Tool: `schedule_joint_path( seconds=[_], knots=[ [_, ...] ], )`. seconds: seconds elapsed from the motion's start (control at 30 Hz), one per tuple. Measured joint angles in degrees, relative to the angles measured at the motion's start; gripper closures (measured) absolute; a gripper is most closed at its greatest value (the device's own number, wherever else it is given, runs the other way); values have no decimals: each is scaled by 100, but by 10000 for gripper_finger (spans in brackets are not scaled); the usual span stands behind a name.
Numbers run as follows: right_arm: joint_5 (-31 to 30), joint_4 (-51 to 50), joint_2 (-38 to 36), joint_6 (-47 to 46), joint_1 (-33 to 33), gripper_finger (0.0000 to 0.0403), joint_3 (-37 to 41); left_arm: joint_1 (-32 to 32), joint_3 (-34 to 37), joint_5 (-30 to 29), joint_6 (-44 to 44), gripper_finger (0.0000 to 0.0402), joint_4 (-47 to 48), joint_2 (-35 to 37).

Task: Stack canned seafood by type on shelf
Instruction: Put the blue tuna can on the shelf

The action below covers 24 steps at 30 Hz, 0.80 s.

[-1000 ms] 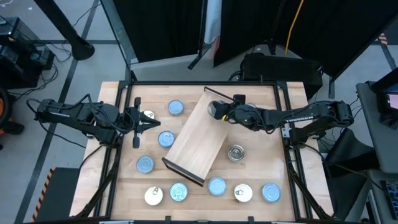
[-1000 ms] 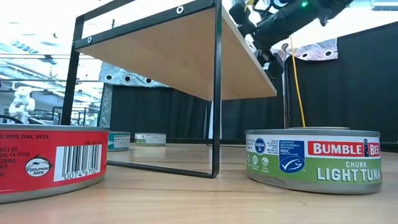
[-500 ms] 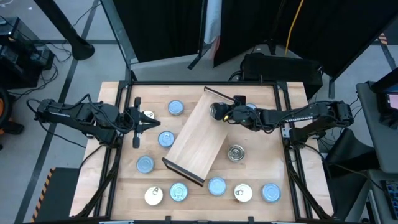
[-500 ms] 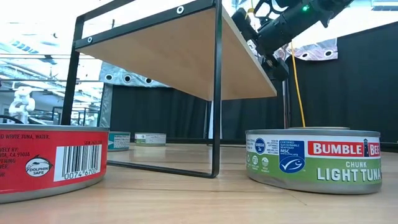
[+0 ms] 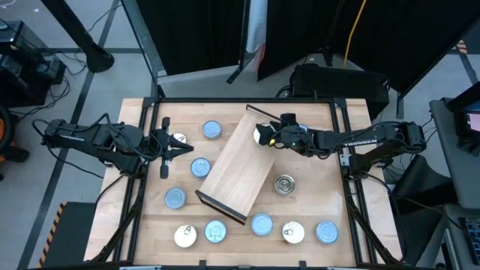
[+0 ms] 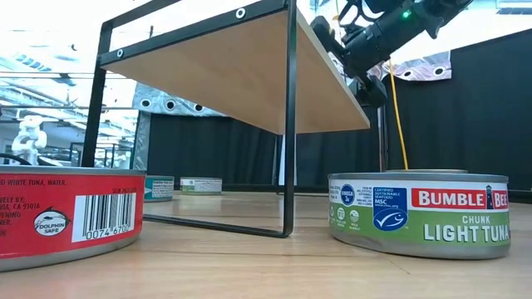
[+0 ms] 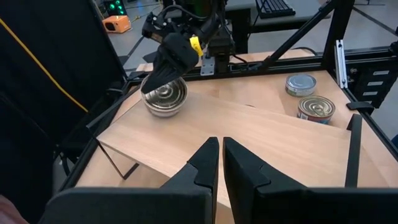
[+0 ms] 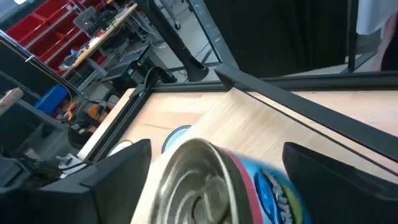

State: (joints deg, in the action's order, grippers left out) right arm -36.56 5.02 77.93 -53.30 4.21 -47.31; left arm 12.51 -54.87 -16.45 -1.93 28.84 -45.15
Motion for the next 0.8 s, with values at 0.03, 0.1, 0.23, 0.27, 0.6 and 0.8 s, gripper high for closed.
schedule_joint_path(
  seconds=[0.03, 0.1, 0.23, 0.27, 0.6, 0.8],
  knots=[
    [-5, 5, 0, 61, 0, 37, 0, 1, 0, 0, 0, 374, 0, 0],
    [-74, 13, 0, 158, -2, 30, 0, 1, 0, 0, 0, 374, 0, 0],
    [-113, 39, 0, 469, -2, 26, 0, 1, 0, 0, 0, 374, 4, 0],
    [-113, 39, 0, 568, -2, 26, 0, 1, 0, 0, 0, 374, 8, 0],
    [-423, -990, -456, 2408, -604, 27, -768, 1, -4, 0, -15, 374, 120, 4],
    [-561, -1285, -394, 3683, -1474, 32, -1051, 0, -7, 0, -14, 374, 364, 7]
  ],
)
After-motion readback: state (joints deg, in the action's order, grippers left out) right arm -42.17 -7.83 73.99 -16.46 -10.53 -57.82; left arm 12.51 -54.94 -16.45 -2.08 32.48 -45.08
